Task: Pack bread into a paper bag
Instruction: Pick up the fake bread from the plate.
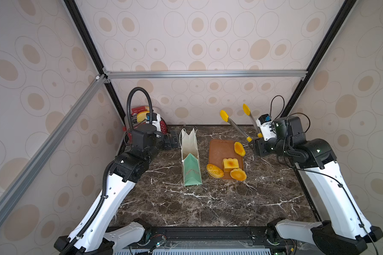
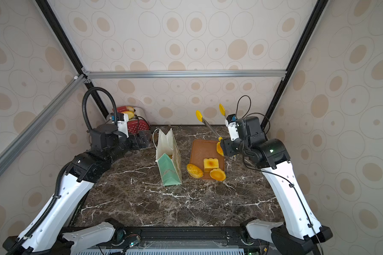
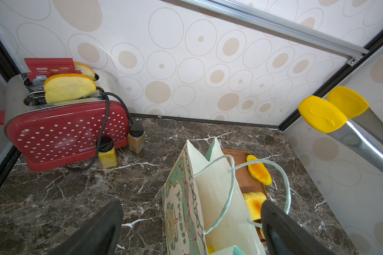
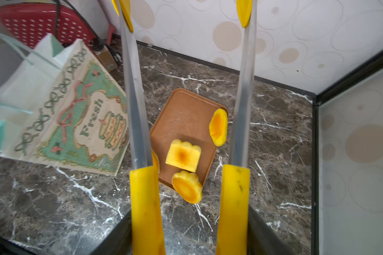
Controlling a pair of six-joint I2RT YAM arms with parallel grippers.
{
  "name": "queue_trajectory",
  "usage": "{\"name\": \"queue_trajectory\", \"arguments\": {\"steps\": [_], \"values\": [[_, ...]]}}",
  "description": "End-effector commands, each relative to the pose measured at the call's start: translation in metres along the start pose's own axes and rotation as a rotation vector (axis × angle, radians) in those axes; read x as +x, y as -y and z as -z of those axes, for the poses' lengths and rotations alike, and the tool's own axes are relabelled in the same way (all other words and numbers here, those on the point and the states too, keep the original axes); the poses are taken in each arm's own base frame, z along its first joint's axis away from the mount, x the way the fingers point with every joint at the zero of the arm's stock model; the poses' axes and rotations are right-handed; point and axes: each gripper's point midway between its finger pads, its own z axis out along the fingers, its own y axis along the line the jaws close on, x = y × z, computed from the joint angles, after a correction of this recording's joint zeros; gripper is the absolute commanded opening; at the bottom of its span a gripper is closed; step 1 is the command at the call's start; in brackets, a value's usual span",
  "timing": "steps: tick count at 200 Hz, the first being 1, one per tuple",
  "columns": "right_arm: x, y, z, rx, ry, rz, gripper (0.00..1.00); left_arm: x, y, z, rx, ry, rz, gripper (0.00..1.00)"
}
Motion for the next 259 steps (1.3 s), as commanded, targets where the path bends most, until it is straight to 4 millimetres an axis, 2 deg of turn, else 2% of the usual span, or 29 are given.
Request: {"name": "queue_trajectory", "arguments": {"steps": [1, 27, 72, 100, 161, 181, 229, 259], "values": [[0.023, 0.013, -0.027, 0.036, -0.109, -0.014, 0.67, -0.003, 0.002, 0.003, 0.011, 0.023, -0.018, 0.99], [0.048, 0.021, -0.057, 0.075, -0.212, -0.029, 0.67, 0.000, 0.002, 0.001, 0.014, 0.019, -0.020, 0.99], [0.083, 0.043, -0.095, 0.096, -0.341, -0.088, 0.67, 0.002, 0.002, 0.000, 0.012, 0.018, -0.030, 0.99], [0.099, 0.050, -0.113, 0.086, -0.393, -0.114, 0.58, 0.007, 0.001, -0.003, 0.012, 0.012, -0.028, 0.99], [0.113, 0.046, -0.145, 0.054, -0.475, -0.105, 0.58, 0.010, -0.002, -0.003, 0.005, 0.007, -0.032, 0.99], [0.121, 0.059, -0.153, 0.081, -0.505, -0.120, 0.59, 0.010, -0.003, 0.000, 0.002, 0.011, -0.034, 0.99], [0.131, 0.064, -0.169, 0.093, -0.552, -0.117, 0.59, 0.010, -0.004, 0.002, -0.001, 0.014, -0.036, 0.99], [0.130, 0.060, -0.170, 0.072, -0.551, -0.123, 0.49, 0.010, -0.004, 0.002, -0.001, 0.013, -0.037, 0.99]]}}
